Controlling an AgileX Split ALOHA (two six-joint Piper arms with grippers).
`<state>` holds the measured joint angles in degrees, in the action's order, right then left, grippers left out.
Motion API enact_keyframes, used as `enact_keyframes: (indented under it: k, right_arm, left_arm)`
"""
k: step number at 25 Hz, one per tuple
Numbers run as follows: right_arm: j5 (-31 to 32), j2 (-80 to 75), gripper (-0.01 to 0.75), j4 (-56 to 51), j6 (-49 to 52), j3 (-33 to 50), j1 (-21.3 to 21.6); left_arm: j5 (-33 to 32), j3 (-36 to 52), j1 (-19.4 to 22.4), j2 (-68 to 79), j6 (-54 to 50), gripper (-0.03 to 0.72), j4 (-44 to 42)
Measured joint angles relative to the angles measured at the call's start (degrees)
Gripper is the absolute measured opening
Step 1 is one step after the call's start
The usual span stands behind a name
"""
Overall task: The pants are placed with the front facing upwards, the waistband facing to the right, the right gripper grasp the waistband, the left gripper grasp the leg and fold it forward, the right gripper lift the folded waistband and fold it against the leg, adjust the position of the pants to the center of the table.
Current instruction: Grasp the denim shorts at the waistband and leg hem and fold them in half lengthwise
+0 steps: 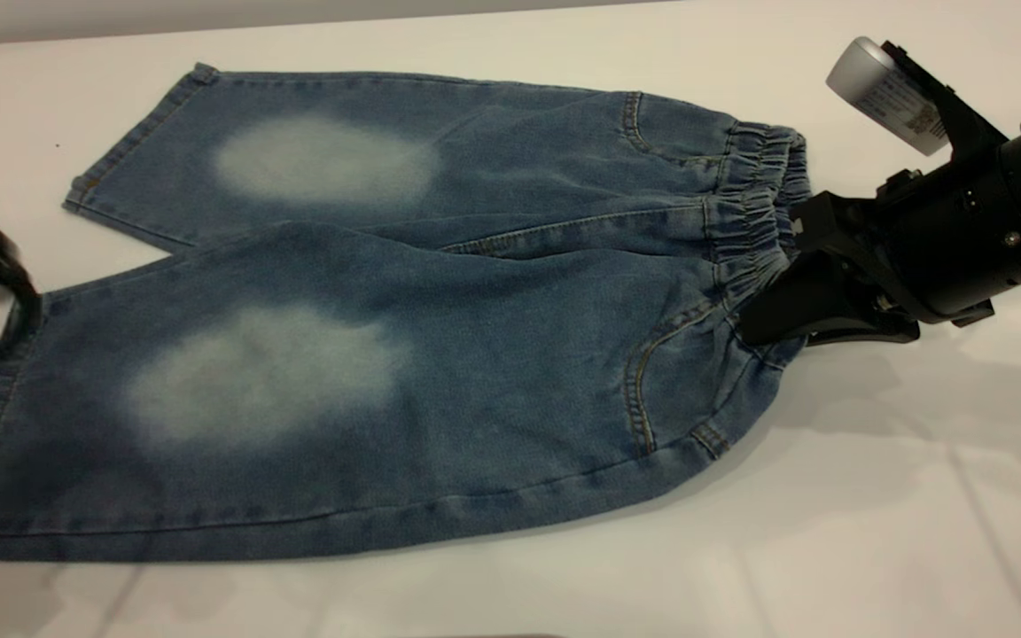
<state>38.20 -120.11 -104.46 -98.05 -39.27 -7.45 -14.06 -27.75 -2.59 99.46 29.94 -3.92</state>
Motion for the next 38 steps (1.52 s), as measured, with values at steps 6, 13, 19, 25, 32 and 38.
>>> enact_keyframes:
  k: [6,13,19,25,32,38]
  right_arm:
    - [0.2,0.0,0.039,0.0,0.0,0.0,0.0]
    - [0.2,0.0,0.039,0.0,0.0,0.0,0.0]
    - [0.3,0.0,0.039,0.1,0.0,0.0,0.0]
    - [1.6,0.6,0.039,2.1,0.5,0.0,0.2]
    - [3.0,6.9,0.039,12.7,9.9,1.7,2.1]
    - [3.3,15.5,0.039,14.6,11.9,9.8,5.2]
  left_arm:
    - [7.4,0.0,0.0,7.1,0.0,0.554,-0.1]
    - [9.4,-0.3,0.0,10.4,-0.4,0.498,-0.4]
    - [10.3,-0.8,0.2,10.6,-0.4,0.273,-1.1]
    - [10.8,-1.0,0.0,10.0,-0.4,0.031,-1.8]
    - [2.7,-0.3,-4.7,2.6,-0.3,0.026,-0.4]
    - [-5.4,0.2,-5.4,-11.1,-0.5,0.026,-0.2]
